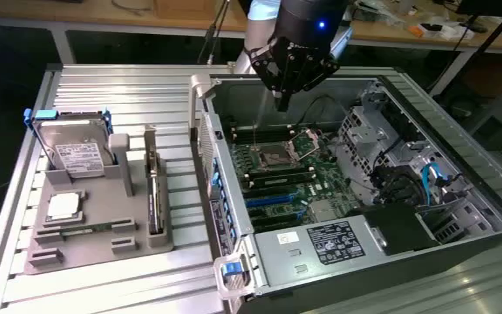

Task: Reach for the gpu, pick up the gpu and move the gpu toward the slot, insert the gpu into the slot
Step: 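Reach for the gpu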

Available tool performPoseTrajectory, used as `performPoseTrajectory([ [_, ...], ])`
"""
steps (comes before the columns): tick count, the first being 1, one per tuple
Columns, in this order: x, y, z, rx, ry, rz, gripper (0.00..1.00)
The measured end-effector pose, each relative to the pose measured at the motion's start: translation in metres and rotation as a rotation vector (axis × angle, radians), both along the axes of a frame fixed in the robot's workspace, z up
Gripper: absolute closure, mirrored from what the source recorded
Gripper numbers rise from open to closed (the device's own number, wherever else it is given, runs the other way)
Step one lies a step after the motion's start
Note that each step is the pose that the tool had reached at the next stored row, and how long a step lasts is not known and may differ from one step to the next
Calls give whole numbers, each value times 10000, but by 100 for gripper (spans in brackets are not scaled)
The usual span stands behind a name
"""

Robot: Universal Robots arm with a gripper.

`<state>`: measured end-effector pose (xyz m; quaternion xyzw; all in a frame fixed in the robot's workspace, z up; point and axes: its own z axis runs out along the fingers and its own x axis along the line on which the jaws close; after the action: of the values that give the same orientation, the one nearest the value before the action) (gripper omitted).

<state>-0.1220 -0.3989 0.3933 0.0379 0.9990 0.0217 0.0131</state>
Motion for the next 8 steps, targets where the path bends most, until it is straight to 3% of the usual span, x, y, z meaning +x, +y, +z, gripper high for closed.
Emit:
performPoseTrajectory([
  [1, -52, 0, 0, 0, -33, 1, 89],
  [2, -174, 0, 0, 0, -122, -1, 89],
  [8, -395, 0, 0, 1, -253, 1, 89],
])
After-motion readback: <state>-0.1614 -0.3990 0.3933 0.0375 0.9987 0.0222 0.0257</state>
